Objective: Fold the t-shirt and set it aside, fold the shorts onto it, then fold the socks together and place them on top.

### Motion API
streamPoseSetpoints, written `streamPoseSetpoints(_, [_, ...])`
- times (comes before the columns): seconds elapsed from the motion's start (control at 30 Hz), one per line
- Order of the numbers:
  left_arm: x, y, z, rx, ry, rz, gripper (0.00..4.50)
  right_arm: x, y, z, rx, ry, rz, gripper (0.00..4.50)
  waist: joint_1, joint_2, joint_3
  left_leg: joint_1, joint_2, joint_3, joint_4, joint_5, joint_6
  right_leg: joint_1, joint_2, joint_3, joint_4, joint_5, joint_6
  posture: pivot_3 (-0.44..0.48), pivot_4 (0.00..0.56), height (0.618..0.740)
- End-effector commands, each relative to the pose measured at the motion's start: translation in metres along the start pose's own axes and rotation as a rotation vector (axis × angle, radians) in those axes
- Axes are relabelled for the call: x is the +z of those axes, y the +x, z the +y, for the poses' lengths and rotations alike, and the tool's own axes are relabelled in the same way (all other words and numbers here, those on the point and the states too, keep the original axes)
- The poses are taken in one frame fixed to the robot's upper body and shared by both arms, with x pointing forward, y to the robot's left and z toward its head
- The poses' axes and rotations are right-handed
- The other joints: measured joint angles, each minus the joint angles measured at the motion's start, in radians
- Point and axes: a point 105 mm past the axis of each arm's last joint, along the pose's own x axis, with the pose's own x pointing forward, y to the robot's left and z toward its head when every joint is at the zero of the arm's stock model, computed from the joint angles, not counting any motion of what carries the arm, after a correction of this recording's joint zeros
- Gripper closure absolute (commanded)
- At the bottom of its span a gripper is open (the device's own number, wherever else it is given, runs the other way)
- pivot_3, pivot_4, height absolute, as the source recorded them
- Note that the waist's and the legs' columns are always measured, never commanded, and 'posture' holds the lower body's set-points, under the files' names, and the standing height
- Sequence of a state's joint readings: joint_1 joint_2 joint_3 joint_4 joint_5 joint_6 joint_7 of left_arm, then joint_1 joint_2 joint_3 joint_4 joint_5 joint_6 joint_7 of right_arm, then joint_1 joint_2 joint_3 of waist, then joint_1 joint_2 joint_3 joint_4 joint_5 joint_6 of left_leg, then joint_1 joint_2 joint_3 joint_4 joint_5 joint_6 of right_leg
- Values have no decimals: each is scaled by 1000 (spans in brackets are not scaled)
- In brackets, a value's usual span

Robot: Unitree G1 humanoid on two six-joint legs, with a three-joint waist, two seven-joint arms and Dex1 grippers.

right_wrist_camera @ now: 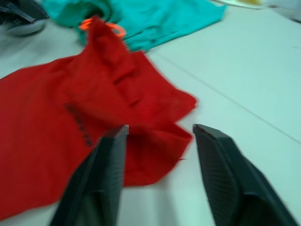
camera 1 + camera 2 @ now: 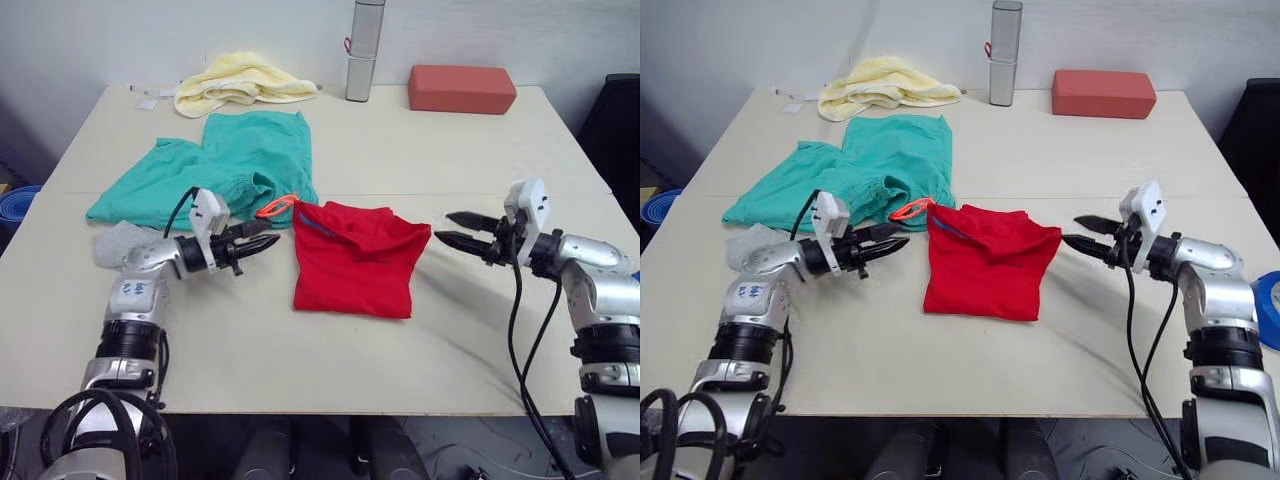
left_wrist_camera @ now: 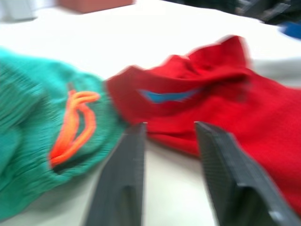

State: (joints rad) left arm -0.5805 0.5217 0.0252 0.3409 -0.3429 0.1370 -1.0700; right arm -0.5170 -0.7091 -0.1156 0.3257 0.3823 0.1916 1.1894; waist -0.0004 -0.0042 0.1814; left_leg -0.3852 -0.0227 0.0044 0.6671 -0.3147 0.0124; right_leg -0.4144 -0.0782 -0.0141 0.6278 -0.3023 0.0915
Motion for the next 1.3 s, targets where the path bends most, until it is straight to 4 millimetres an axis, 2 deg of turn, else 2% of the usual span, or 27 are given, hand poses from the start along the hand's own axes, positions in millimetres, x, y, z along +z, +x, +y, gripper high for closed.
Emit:
streamPoseSetpoints(0.03, [10, 5, -28, -151, 147, -27, 4382, 13, 9, 35, 154, -224, -9, 3733, 0, 0, 0, 0, 0, 0, 0, 0, 0, 0, 0, 0, 0, 0, 0, 0, 150, 740])
streamPoseSetpoints(0.1, [7, 2, -42, -215, 197, -32, 4500, 12, 14, 59, 241, -282, -18, 4470, 0, 0, 0, 0, 0, 0, 0, 0, 0, 0, 0, 0, 0, 0, 0, 0, 150, 740])
streamPoseSetpoints(0.2, [1, -6, -69, -298, 211, -64, 4500, 10, 21, 95, 311, -286, -45, 4470, -4, 0, 0, 0, 1, 0, -1, 0, 1, 0, 0, 0, 0, 0, 0, 0, 150, 740])
streamPoseSetpoints(0.3, [-2, -14, -83, -304, 151, -82, 4500, 12, 24, 109, 283, -285, -88, 4470, -3, 0, 0, 0, 1, 0, -1, 0, 1, 0, 0, 1, -1, 0, 0, 0, 150, 740])
streamPoseSetpoints(0.43, [-10, -30, -104, -327, 111, -52, 3301, 2, 25, 125, 294, -331, -27, 3238, -2, 0, 0, 2, 1, -1, -1, -1, 2, 2, -1, 2, -2, 0, -1, 0, 150, 740])
streamPoseSetpoints(0.53, [-10, -36, -105, -271, 99, -68, 2320, -5, 35, 128, 234, -443, 11, 2168, -1, 0, 0, 5, 1, -1, -2, -3, 4, 3, -2, 2, -3, 0, -1, 0, 150, 740])
streamPoseSetpoints(0.67, [-9, -36, -100, -200, 129, -80, 1075, -20, 50, 130, 200, -510, 73, 789, -1, 0, 0, 5, 1, -1, -2, -4, 5, 3, -2, 2, -3, 0, -2, 0, 150, 740])
streamPoseSetpoints(0.73, [-9, -35, -100, -182, 127, -87, 431, -27, 59, 131, 183, -548, 97, 753, -1, 0, 0, 5, 1, -1, -2, -3, 5, 3, -2, 2, -2, 0, -2, 0, 150, 740])
streamPoseSetpoints(0.87, [-12, -33, -104, -182, 140, -73, 431, -35, 74, 130, 137, -591, 116, 753, -4, 0, 0, 5, 1, -1, -3, -2, 2, 3, -1, 2, -2, 0, -2, 0, 150, 740])
streamPoseSetpoints(0.97, [-12, -33, -105, -180, 147, -76, 390, -38, 79, 127, 105, -619, 129, 1344, -4, -1, -1, 8, 1, 0, -3, -2, 2, 5, -1, 3, -2, 0, -2, 0, 150, 740])
streamPoseSetpoints(1.13, [-10, -34, -99, -154, 162, -79, 390, -43, 78, 126, 108, -603, 151, 3040, -2, -2, -1, 10, 1, 0, -3, -2, 3, 7, -1, 4, -2, 0, -2, 0, 150, 740])
streamPoseSetpoints(1.27, [-10, -36, -96, -145, 168, -73, 390, -41, 77, 140, 193, -556, 124, 4465, -3, -2, -1, 10, 1, 0, -3, -2, 3, 7, -1, 4, -2, 0, -2, 0, 150, 740])
streamPoseSetpoints(1.3, [-10, -36, -95, -142, 169, -73, 390, -39, 75, 148, 239, -535, 103, 4465, -3, -2, -1, 10, 1, 0, -4, -2, 3, 7, -1, 4, -2, 0, -2, 0, 150, 740])
